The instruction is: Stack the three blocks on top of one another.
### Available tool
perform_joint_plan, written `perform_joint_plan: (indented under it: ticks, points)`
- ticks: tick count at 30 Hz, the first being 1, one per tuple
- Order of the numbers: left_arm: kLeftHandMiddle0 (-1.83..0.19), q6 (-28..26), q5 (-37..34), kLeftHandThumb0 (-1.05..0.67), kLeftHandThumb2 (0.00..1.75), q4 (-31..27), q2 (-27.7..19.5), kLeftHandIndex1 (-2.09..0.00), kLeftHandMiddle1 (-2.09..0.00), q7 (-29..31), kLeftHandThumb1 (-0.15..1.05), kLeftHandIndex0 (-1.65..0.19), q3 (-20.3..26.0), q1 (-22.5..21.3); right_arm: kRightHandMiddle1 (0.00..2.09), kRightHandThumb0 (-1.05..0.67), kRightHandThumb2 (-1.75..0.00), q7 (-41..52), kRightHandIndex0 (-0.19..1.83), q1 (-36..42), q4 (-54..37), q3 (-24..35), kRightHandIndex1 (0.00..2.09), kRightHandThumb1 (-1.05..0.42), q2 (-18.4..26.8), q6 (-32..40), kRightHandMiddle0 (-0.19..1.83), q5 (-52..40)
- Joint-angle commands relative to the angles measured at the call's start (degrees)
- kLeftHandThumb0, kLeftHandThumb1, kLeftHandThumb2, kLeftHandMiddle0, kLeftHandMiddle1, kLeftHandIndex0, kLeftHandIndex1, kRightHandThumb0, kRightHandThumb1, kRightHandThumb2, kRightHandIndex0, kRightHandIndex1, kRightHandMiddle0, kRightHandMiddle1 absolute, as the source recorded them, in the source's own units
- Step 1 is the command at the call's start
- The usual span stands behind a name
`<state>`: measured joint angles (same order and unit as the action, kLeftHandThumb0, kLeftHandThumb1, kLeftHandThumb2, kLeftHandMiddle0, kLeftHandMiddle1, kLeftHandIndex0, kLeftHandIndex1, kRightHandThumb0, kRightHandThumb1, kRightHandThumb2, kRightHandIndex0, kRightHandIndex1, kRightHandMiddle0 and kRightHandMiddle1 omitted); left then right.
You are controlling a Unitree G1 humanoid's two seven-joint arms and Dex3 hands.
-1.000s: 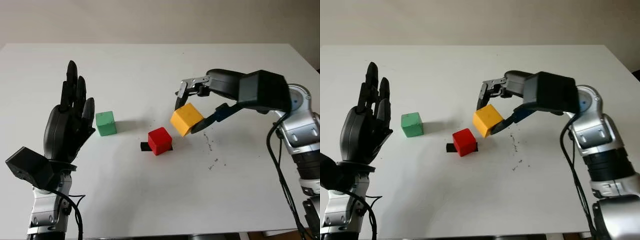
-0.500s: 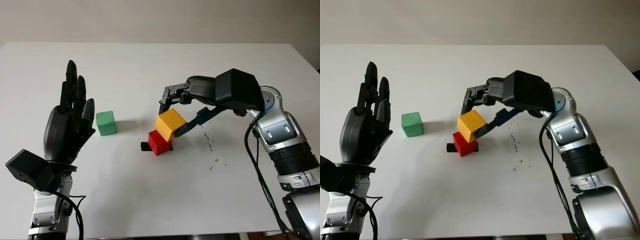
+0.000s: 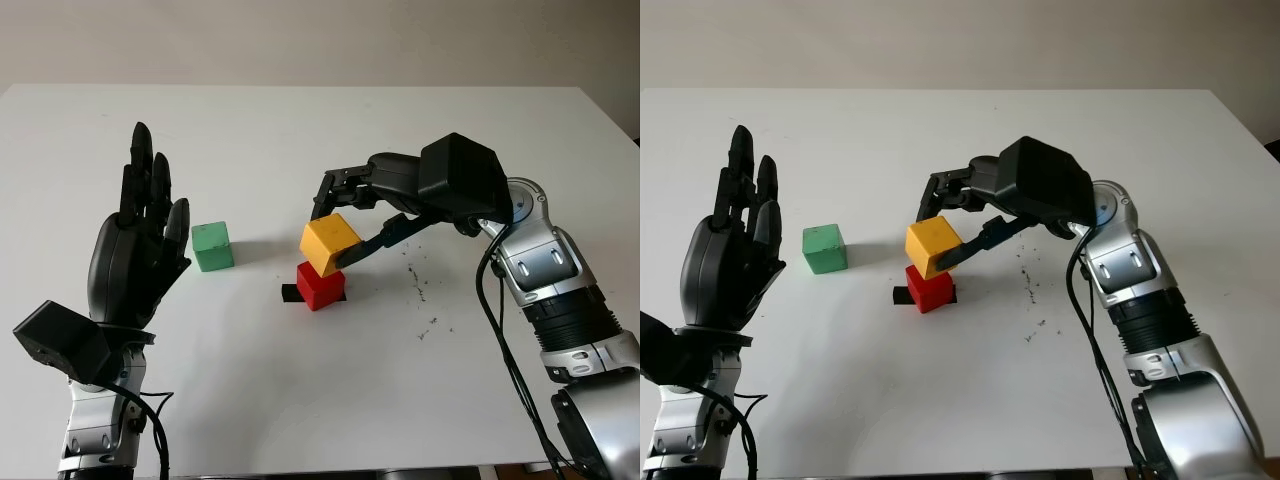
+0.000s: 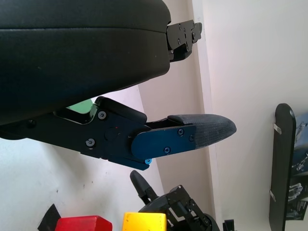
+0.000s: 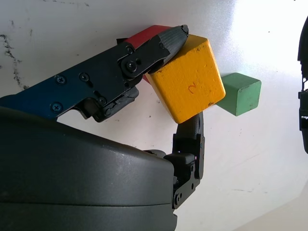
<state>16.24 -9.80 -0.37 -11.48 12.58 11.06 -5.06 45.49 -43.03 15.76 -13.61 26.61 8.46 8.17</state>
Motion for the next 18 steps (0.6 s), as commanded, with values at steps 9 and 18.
perform_joint_plan:
  ticks: [9,18]
  points:
    - [0.19,0.7,0.6,-0.67,0.53,0.0,0.3,0.00,0.00,-0.5,1.05,0.19,-0.2,0.4,1.70,-0.52,-0.05,0.1,0.27,-0.7,1.6,-0.3,0.03,-0.93,-0.6,0.6,0.38,0.2]
    - [0.19,0.4,1.0,-0.66,0.53,-0.2,0.3,0.00,0.00,-0.8,1.05,0.19,-0.4,0.4,1.71,-0.49,-0.05,0.3,0.26,-0.3,1.6,-0.6,0.03,-0.92,-0.9,1.5,0.38,0.5]
